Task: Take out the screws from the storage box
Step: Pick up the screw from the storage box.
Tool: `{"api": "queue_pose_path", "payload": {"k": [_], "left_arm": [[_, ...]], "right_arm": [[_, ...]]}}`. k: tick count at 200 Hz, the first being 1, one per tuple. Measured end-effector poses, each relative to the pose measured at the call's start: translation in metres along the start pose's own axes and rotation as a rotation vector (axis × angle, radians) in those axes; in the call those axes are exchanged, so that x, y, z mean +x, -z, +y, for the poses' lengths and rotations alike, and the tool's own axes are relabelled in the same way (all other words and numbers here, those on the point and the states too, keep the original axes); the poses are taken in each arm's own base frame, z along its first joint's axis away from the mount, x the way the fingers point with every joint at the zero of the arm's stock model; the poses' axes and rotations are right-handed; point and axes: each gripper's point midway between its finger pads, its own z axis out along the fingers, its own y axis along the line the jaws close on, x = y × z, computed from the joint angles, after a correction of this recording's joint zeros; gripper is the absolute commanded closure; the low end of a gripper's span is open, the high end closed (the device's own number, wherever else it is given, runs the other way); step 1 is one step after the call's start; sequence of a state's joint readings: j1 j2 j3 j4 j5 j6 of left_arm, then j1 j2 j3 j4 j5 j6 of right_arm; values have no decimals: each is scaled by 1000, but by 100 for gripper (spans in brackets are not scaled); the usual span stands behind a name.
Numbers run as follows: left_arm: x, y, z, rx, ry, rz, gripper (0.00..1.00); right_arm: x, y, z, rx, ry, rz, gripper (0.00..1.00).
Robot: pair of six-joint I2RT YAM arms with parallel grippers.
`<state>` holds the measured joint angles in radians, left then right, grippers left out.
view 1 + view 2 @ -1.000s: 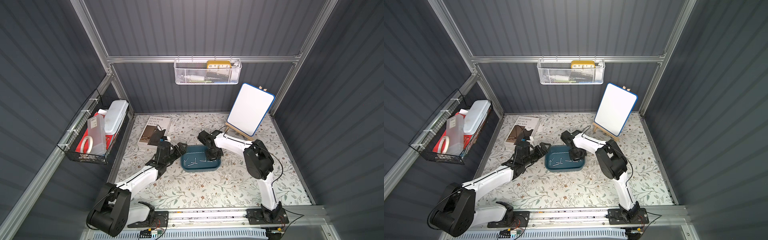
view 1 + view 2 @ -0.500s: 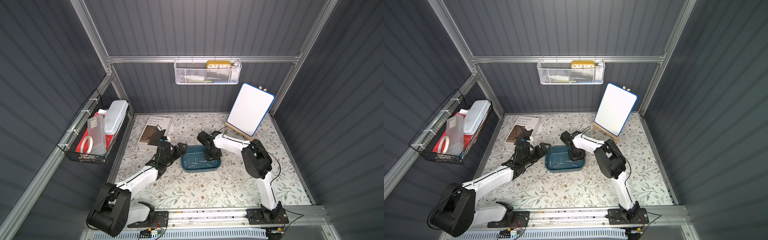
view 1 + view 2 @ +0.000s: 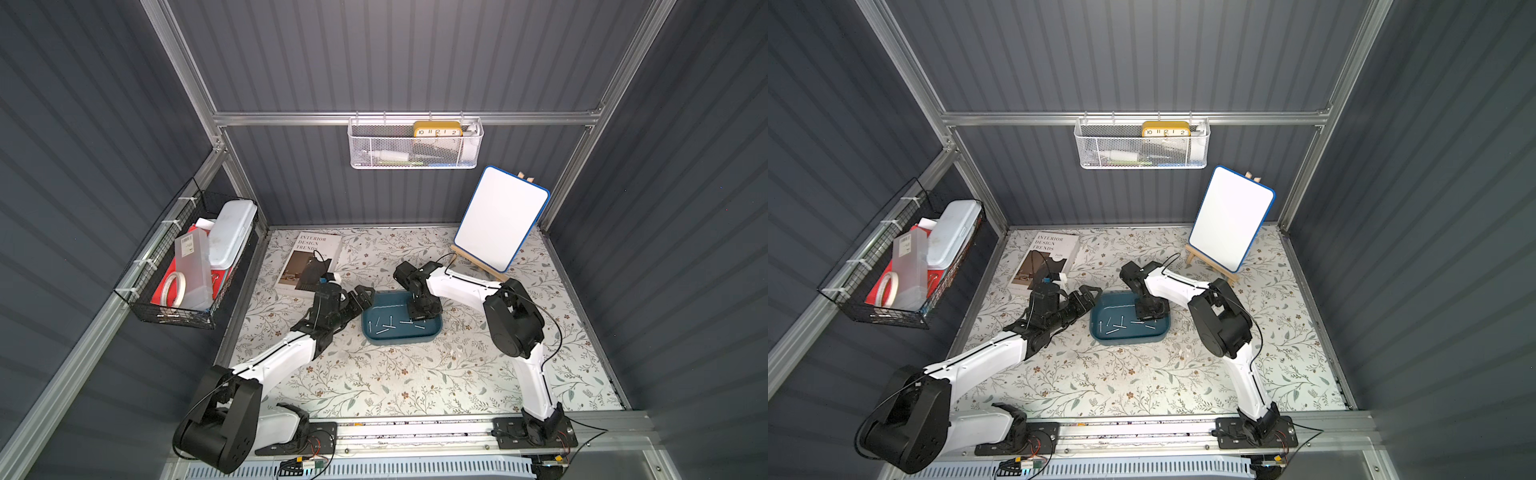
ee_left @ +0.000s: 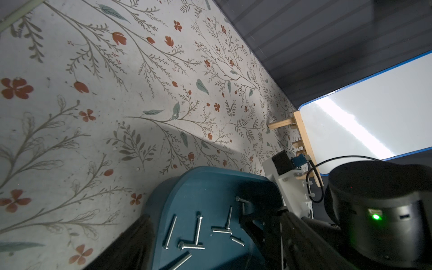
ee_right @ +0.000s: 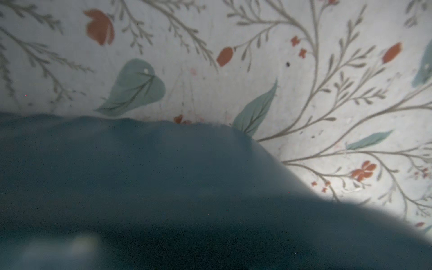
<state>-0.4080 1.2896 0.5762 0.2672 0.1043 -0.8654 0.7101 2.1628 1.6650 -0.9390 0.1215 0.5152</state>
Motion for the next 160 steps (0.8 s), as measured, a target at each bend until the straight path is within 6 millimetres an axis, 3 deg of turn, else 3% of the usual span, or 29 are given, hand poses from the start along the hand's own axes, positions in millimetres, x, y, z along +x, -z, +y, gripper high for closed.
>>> {"api": "queue_pose_path", "payload": {"k": [55,133,160], "left_arm": [[0,0,0,-1,0,0,11],[0,1,0,0,0,-1,11],[0,1,0,0,0,-1,11]], "right_arm": [[-10,27,6,-41,-2,-63,88],[-11,31,5,-41,-4,-73,88],[-15,51,2,-54,-10,-115,88]]}}
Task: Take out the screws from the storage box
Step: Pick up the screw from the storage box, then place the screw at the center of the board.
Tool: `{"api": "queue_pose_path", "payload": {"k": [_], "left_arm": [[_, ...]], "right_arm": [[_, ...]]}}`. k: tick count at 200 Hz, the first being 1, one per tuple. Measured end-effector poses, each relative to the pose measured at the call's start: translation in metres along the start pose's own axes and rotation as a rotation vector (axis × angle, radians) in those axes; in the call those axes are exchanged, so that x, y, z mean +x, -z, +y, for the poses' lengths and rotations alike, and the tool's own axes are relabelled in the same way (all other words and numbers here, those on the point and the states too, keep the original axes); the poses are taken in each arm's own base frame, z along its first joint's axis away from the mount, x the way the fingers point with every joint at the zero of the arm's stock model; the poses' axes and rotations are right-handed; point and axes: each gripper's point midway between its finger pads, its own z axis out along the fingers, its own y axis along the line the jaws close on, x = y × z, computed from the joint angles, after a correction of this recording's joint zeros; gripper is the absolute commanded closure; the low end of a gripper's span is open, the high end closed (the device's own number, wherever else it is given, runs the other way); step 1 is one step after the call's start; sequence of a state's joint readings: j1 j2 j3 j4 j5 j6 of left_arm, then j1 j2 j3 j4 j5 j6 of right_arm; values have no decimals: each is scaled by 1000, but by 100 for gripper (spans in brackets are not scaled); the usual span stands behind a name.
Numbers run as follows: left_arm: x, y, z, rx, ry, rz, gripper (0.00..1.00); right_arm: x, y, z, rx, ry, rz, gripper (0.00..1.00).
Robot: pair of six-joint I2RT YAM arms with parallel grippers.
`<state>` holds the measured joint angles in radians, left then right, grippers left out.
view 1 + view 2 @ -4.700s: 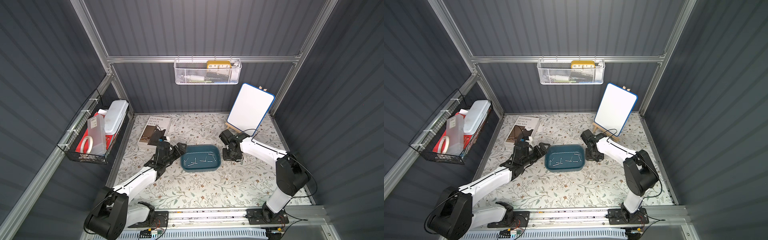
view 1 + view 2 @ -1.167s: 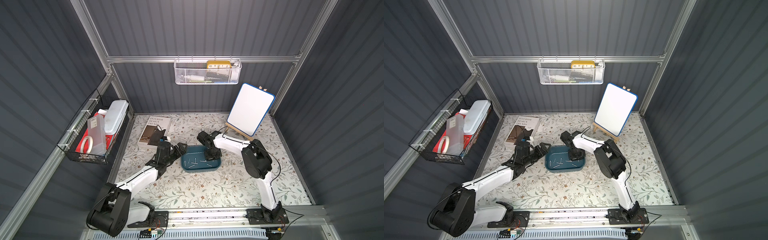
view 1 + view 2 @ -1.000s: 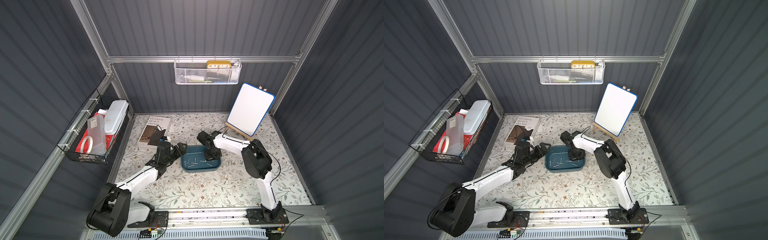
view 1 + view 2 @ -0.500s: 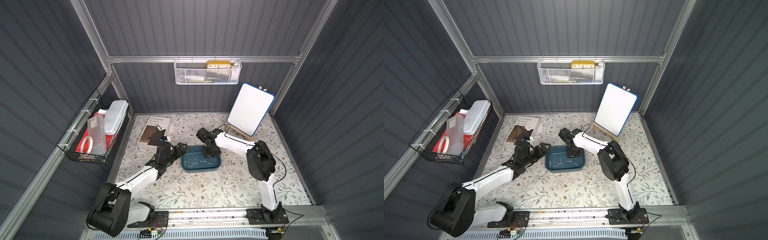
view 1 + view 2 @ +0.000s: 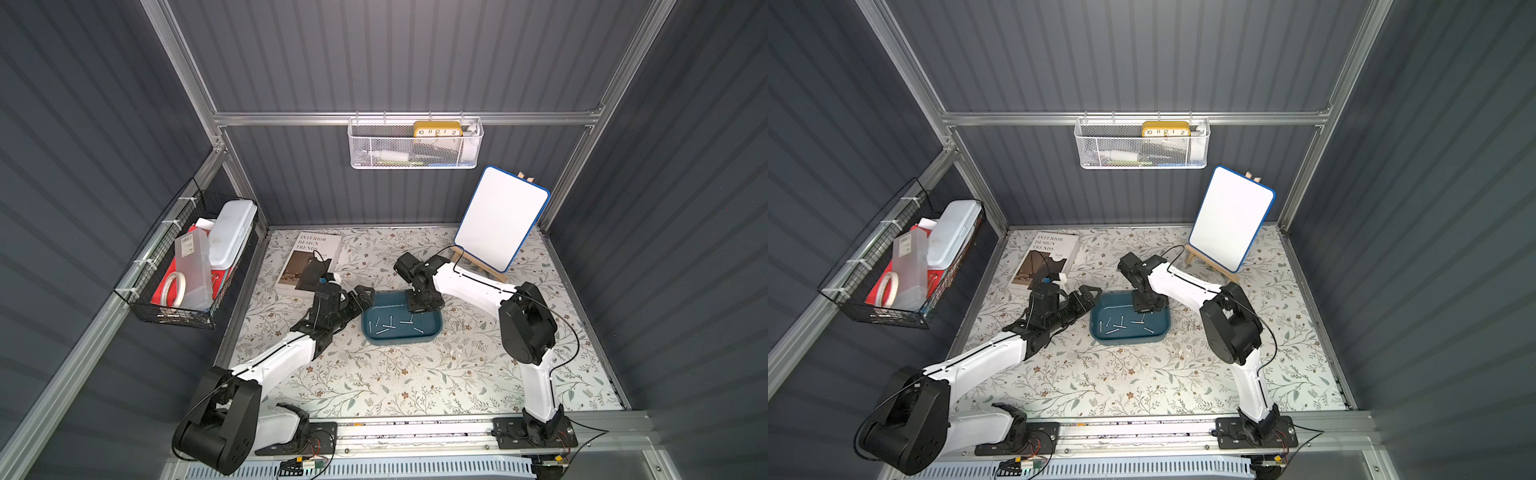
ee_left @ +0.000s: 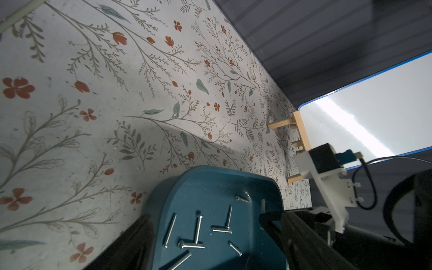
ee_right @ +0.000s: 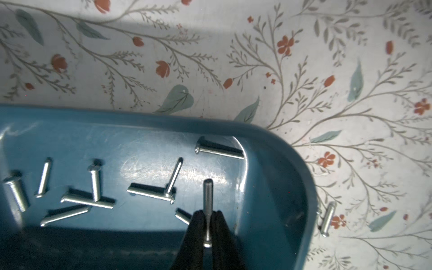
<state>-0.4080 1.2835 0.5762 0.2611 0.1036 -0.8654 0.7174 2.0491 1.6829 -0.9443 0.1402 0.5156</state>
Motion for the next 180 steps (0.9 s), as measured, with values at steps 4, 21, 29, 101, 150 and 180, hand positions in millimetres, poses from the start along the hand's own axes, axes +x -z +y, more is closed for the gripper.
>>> {"api": "queue_pose_path", "payload": {"k": [4,21,29,101,150,180], "left_arm": [[0,0,0,0,0,0,11],[0,0,0,-1,0,0,11],[0,0,0,-1,0,0,11],[0,0,0,0,0,1,11],[-1,0,-1,1,3,0,11],[-2,-1,-2,1,5,0,11]], "right_arm": [[-1,4,0,-4,-1,-9,88],[-6,24,-3,-21,-9,-52,88],[-8,33,-5,-27,-14,-70,88],[24,64,-99,14,-165,-100,88],[57,47,-137,64,-216,-33,88],[62,26,-137,64,-215,9,88]]}}
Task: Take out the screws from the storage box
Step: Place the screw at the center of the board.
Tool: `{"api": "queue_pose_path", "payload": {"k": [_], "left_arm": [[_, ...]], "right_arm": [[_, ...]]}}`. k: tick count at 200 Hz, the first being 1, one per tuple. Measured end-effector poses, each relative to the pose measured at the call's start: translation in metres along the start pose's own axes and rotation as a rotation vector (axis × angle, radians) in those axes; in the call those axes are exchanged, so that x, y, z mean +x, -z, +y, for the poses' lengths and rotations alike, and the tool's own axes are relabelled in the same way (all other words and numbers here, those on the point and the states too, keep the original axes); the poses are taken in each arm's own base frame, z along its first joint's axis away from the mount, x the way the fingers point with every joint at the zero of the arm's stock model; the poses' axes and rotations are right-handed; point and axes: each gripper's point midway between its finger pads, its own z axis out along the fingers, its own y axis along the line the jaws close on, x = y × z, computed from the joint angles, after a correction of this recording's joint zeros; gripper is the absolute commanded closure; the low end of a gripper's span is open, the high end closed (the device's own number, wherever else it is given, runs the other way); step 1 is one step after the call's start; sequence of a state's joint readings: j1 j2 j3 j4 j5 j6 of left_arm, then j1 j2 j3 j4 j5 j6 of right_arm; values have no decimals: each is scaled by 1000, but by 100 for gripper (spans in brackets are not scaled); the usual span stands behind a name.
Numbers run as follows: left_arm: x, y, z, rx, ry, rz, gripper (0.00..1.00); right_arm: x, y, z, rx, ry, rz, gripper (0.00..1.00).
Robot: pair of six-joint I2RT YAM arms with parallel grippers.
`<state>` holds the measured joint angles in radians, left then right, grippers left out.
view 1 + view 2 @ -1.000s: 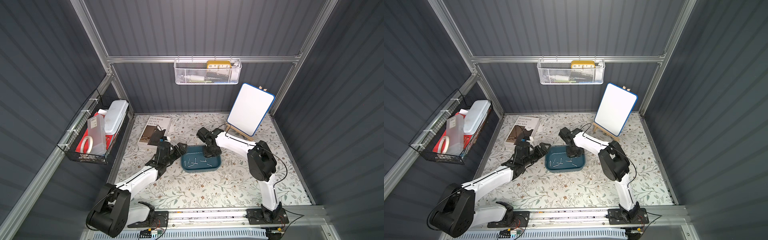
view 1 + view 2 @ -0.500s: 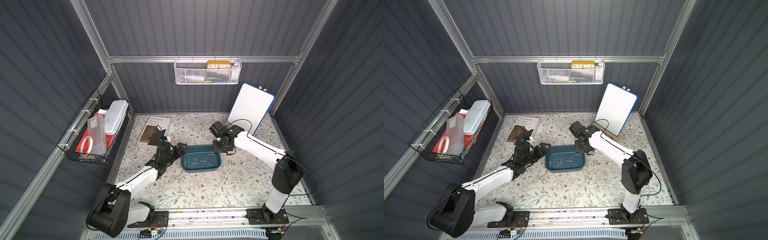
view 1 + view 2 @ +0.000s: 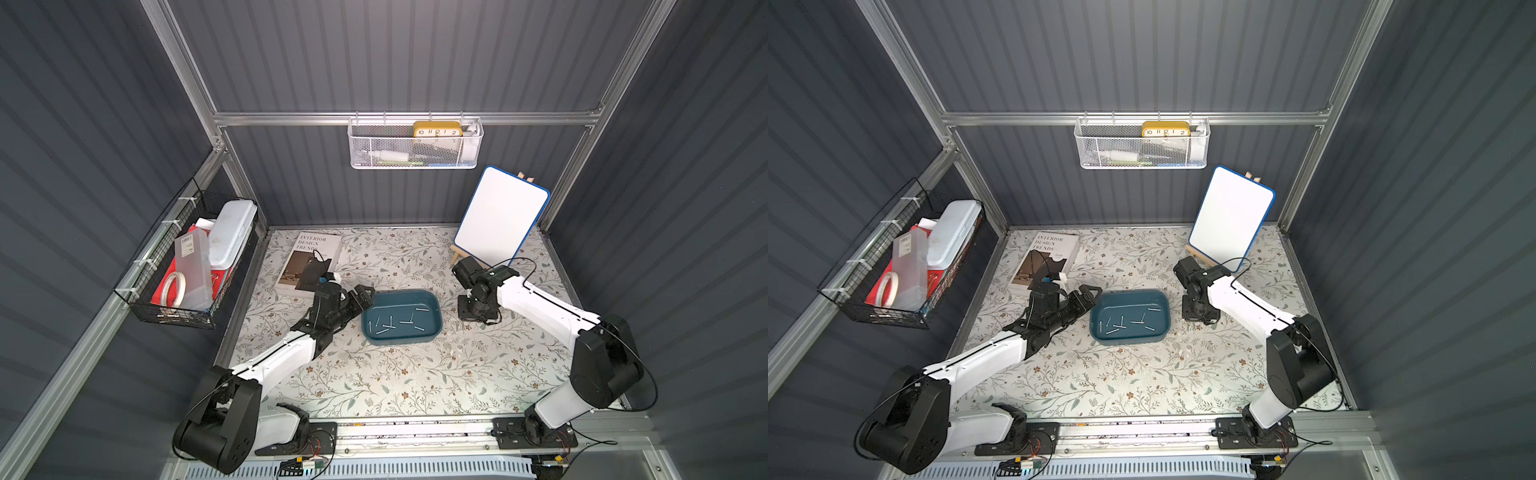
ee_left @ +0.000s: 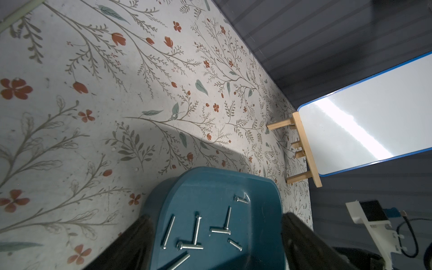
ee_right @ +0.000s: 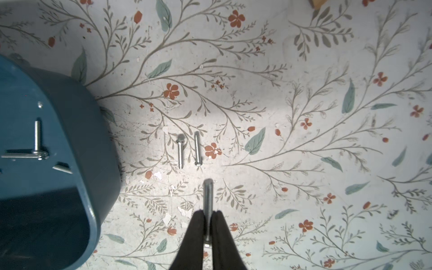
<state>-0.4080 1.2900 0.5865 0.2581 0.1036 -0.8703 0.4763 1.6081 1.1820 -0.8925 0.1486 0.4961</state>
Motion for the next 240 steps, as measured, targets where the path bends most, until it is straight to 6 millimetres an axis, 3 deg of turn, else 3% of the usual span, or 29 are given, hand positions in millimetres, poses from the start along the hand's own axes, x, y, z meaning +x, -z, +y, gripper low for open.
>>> {"api": "queue_pose_path", "payload": {"k": [47,130,190,240], "left_arm": [[-2,0,-1,-2,14,-3,11],[-3,3,-1,-8,40,-8,11],[-6,8,-7,8,52,-21,11],[-7,12,-9,16,60,-27,11]], "right_arm": [[3,-43,-5,30,-3,89,87],[9,-77,-8,37,-2,148,85],[8,-78,-7,35,-2,146,84],[9,-77,-8,38,-1,147,76]]}}
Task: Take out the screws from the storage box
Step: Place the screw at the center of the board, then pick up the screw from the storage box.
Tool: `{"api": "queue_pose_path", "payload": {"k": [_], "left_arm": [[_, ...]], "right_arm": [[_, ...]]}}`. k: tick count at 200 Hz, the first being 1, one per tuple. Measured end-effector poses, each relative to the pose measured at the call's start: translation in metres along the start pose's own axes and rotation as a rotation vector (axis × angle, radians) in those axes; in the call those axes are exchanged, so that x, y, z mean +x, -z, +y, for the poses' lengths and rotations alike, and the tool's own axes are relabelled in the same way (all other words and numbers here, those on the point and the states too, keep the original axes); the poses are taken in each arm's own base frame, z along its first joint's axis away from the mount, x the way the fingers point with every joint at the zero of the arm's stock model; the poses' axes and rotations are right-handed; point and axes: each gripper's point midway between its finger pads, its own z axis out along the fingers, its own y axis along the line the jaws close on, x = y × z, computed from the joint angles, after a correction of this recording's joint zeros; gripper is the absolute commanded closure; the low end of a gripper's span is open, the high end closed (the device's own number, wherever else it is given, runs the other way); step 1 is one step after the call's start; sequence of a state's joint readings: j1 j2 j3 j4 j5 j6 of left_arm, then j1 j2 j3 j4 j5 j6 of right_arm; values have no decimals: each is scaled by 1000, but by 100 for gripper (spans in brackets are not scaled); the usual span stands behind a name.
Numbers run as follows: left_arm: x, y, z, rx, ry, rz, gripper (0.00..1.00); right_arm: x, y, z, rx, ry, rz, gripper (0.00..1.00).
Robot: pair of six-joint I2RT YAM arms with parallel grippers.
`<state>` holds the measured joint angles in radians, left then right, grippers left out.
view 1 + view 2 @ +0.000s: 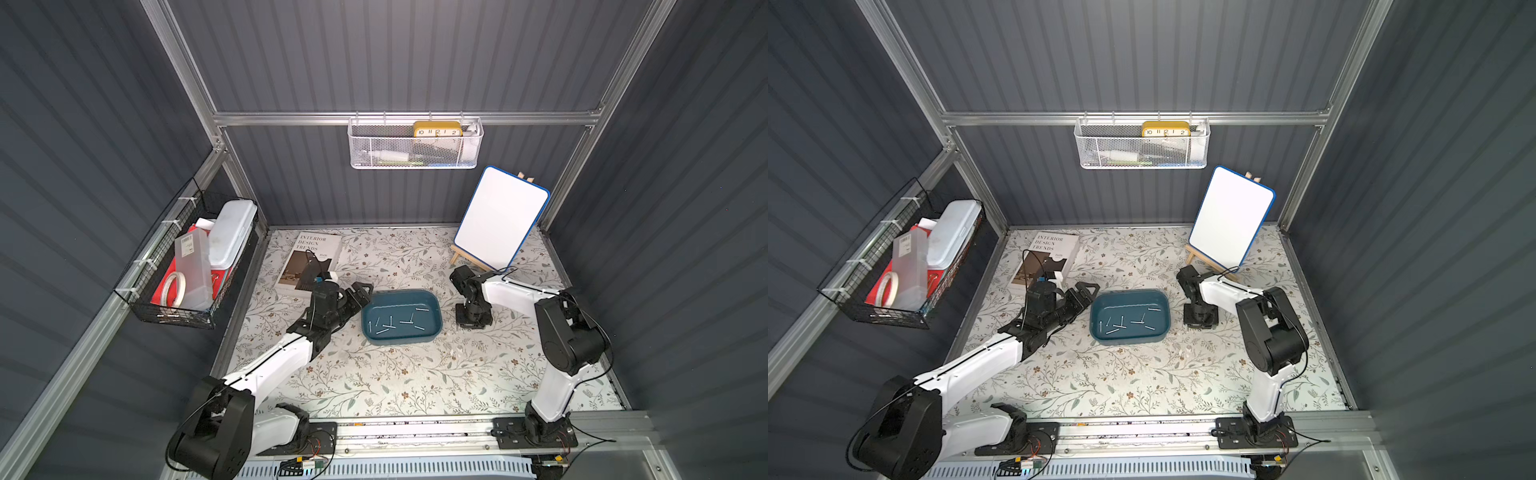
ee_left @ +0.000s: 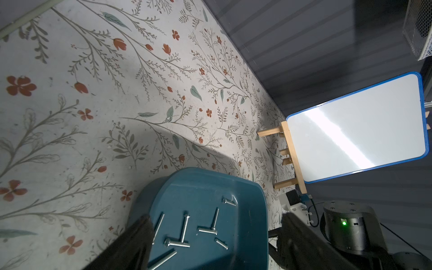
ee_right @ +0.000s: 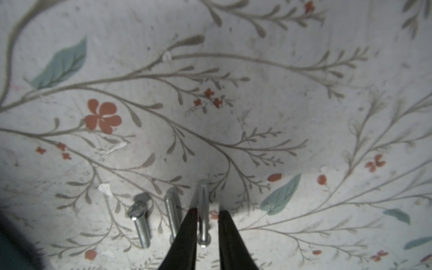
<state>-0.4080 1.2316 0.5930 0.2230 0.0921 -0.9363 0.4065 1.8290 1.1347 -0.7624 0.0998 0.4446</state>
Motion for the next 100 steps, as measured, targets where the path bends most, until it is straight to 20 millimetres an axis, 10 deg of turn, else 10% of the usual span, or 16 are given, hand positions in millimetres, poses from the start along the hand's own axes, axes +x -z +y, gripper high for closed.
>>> {"api": "queue_pose_path", "payload": {"k": [52,100], "left_arm": [[2,0,2,-10,5,8,11],[-5,8,-9,9,6,-9,11]], "right_arm": [[1,7,1,-15,0,-6,73],[-11,54,7,-114,-16,-129,72]]}}
